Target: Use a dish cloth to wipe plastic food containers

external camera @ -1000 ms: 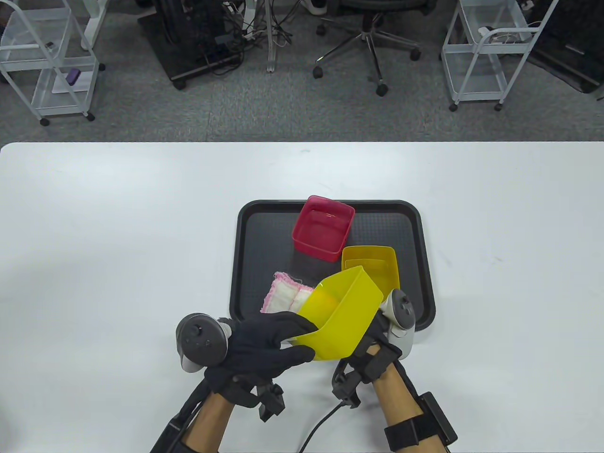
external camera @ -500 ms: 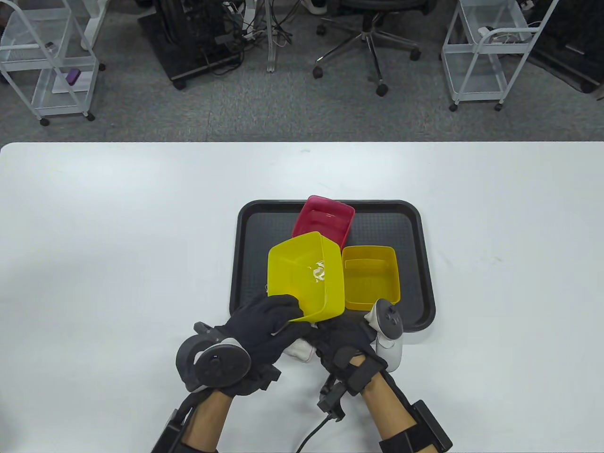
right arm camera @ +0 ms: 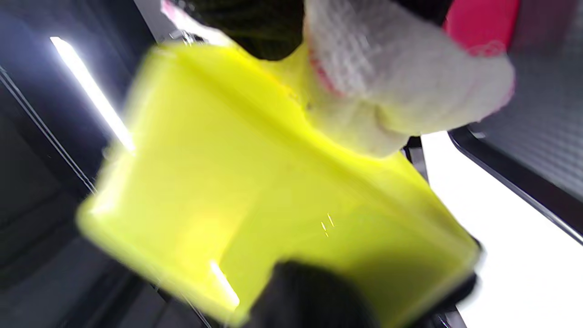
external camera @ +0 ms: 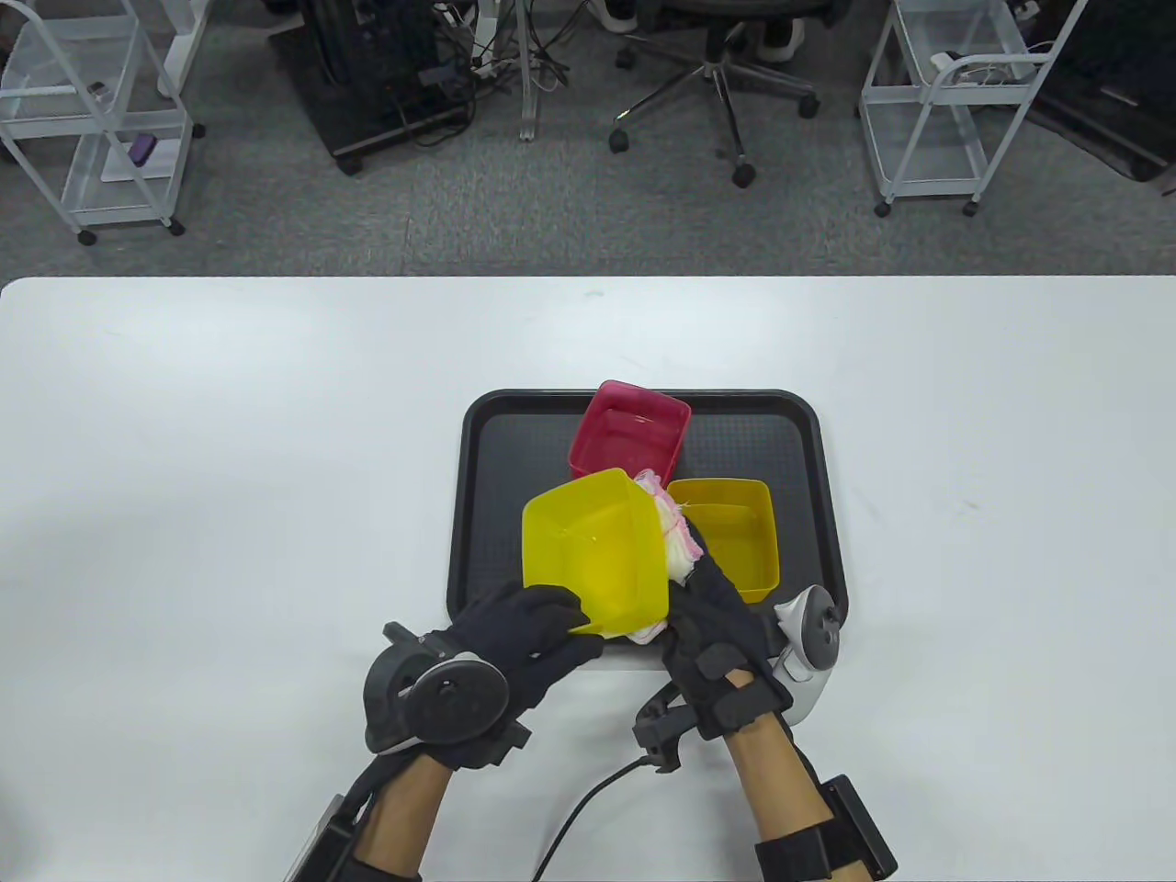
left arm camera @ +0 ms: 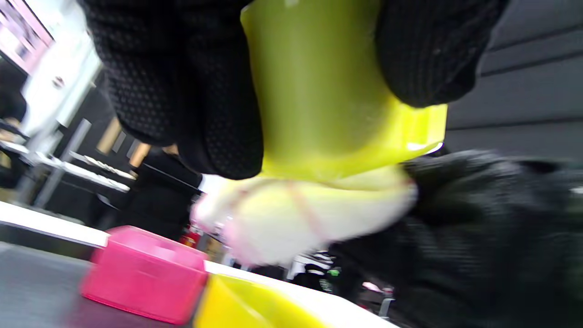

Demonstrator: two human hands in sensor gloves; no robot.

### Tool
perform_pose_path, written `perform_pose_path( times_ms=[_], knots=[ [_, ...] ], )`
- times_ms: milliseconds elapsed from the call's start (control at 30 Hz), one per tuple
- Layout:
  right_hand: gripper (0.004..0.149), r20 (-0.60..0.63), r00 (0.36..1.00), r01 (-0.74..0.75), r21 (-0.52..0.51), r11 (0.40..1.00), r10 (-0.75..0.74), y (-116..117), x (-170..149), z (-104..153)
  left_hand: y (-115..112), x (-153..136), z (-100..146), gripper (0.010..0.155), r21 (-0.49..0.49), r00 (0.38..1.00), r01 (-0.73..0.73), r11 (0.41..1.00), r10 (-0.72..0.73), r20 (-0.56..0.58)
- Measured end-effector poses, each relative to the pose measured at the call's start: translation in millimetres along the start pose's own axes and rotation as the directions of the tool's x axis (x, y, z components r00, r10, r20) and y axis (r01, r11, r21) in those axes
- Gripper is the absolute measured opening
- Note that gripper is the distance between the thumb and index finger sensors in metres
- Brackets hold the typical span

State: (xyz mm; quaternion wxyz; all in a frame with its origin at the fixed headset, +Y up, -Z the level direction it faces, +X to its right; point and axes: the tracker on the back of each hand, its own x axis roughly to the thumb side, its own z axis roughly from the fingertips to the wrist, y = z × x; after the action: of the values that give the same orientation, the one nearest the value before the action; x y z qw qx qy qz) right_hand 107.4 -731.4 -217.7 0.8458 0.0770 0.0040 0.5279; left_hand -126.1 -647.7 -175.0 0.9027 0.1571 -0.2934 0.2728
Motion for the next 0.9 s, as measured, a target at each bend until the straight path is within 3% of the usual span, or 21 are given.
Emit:
perform_pose_path(
  times_ms=[133,233,367,467,667,767,900],
  knots=[
    [0.056,-0.041,0.999,-0.017,0.034,0.999,0.019,-2,-2,1,-4,22,-2,0.041,0.021,0.994,-0.09,0.996,0.088,0.061],
    [0.057,-0.134,0.99,-0.021,0.149,0.989,0.041,6,-11,4,-1,21,-2,0.041,0.052,0.995,-0.086,0.995,0.084,0.049],
    [0.057,-0.231,0.97,0.016,0.377,0.926,0.077,26,-16,6,13,11,1,0.041,0.124,0.996,0.09,0.988,-0.089,-0.007],
    [0.057,-0.232,0.966,-0.006,0.41,0.912,0.11,33,-17,8,20,-3,5,0.041,0.14,0.984,0.175,0.974,-0.167,-0.066],
    [0.057,-0.168,0.981,-0.047,0.286,0.957,0.099,17,-10,5,17,-16,7,0.041,0.081,0.963,0.264,0.961,-0.257,-0.083],
    [0.057,-0.104,0.99,-0.069,0.209,0.975,0.092,7,-4,3,12,-10,4,0.041,0.054,0.974,0.223,0.973,-0.22,-0.05],
    [0.057,-0.039,0.999,-0.036,0.057,0.998,0.038,-3,-3,3,1,6,1,0.041,0.002,0.999,0.034,0.999,-0.034,0.002]
  ],
)
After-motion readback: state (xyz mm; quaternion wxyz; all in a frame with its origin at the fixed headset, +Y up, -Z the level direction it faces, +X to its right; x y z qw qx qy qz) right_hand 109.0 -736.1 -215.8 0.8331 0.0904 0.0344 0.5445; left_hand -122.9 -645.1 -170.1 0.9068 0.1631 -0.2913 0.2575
